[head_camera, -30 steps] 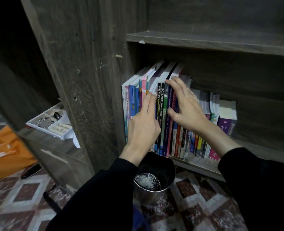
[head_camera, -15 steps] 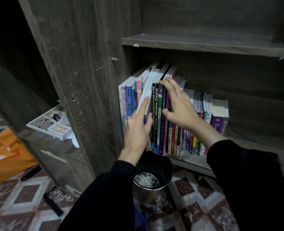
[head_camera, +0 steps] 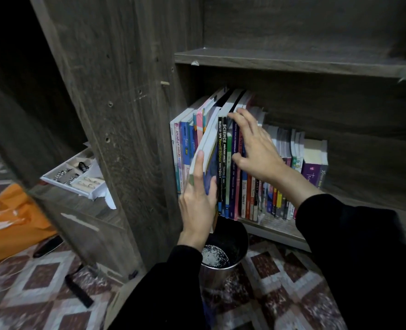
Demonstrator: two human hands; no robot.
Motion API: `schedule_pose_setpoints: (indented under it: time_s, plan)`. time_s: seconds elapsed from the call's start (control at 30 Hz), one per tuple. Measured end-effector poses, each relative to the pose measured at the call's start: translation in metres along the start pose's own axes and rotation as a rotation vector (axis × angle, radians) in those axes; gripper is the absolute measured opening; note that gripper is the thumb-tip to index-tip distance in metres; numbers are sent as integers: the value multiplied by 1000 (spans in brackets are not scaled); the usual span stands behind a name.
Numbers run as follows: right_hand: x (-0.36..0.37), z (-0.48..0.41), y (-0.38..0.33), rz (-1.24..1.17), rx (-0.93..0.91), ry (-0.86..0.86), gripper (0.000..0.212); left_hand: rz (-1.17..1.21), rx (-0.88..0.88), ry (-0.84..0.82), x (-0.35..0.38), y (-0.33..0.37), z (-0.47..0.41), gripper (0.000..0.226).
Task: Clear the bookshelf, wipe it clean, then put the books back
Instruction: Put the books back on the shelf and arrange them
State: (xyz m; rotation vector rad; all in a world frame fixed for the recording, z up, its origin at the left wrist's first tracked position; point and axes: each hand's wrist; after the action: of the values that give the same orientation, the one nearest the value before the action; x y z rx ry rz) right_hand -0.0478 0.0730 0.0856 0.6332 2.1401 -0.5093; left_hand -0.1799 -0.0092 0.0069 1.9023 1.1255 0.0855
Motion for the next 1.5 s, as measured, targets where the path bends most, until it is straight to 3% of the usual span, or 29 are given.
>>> schedule_pose_setpoints:
  time_s: [0.17, 0.43, 0.63, 0.77, 1.13, 1.27, 1.4, 1.5]
  plan:
    - [-4, 0, -3, -16, 17, -26, 84, 26, 3, -76, -13, 3, -2, 67]
    - [-25, -2, 4, -221, 63, -131, 72, -71, 65, -168, -73, 40, -6, 59]
    - [-18, 33, 12, -356, 250, -7, 75, -87, -81, -318, -106, 79, 1, 52]
    - [-12, 46, 23, -135, 207, -165, 85, -98, -131, -439, -110, 93, 13, 50]
    - [-12, 26, 38, 98, -59, -225, 94, -48, -237, -526, -100, 102, 9, 49]
    - [-16, 23, 47, 2, 57, -146, 87, -54, -249, -533, -99, 100, 8, 50]
    - [-19, 35, 64, 69, 94, -341, 79, -25, -222, -550, -96, 103, 7, 49]
    - [-14, 42, 68, 122, 75, -396, 78, -23, -205, -542, -91, 107, 6, 50]
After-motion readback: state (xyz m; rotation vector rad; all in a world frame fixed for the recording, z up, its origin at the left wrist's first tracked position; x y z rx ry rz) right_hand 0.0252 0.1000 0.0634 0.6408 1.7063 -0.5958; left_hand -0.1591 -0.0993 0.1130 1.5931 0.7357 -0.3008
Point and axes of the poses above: each hand's wrist, its own z-axis away from the middle knuckle, its own x-axis out of the palm, y = z × x, and after that the axes turned 15 degrees about -x, right-handed
